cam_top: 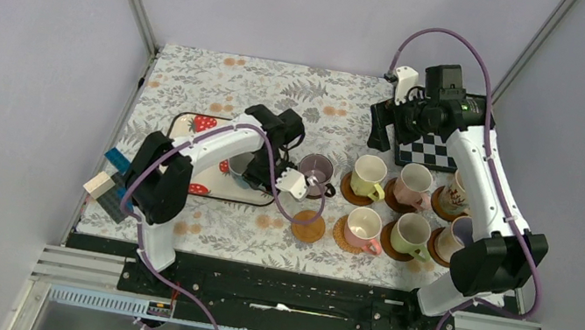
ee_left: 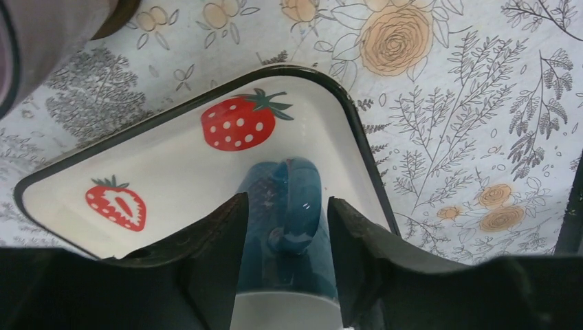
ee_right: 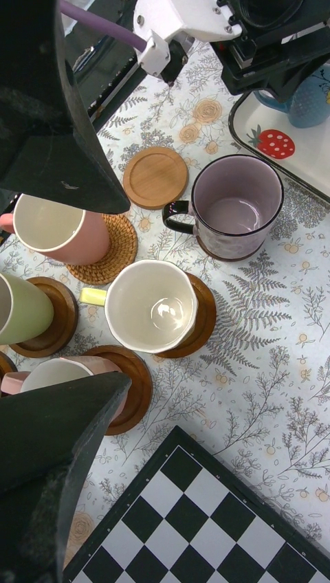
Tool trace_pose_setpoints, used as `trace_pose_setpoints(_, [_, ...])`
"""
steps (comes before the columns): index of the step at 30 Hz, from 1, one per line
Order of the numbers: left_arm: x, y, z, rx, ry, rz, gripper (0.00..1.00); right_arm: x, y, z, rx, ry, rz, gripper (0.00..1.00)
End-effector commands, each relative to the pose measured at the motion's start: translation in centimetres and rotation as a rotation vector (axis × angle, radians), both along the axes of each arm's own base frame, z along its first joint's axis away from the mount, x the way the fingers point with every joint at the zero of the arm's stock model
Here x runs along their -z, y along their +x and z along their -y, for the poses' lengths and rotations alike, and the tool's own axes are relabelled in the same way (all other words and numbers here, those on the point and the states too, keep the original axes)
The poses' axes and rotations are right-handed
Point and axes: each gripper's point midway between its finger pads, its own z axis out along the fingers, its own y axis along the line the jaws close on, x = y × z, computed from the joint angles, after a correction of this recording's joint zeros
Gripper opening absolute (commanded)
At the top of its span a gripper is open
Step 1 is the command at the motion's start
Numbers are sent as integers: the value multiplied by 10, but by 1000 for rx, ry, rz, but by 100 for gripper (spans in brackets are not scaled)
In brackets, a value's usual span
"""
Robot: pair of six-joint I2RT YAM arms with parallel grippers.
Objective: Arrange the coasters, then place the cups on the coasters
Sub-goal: Pick up the cup from the tray.
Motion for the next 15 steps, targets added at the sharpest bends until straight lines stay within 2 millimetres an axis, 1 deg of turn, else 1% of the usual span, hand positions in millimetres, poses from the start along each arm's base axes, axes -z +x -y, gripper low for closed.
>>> trace_pose_setpoints(1, [-40,12,9,-38,-68,81,53,-11,10,-6,-18,35,26,92])
trace_pose_setpoints(3, [-54,14,11,-68,-101,73,59,-12,13,-8,-23,40,32,92])
trace_pose_setpoints(6, [-76,20,11,-131,-162,72,64,-16,19,-12,-33,47,40,92])
trace_pose_setpoints(9, [-104,30,10,-209,-271,81,66,-17,24,-18,-45,48,40,92])
trace_pose_setpoints(11, [-119,36,5,-265,-349,74,68,-17,27,-22,-58,50,38,92])
trace_pose_setpoints(13, [-126,39,-2,-296,-391,68,70,-18,30,-25,-61,55,39,93])
trace_pose_setpoints(15, [-126,39,-5,-296,-411,73,71,-17,35,-27,-56,61,28,93])
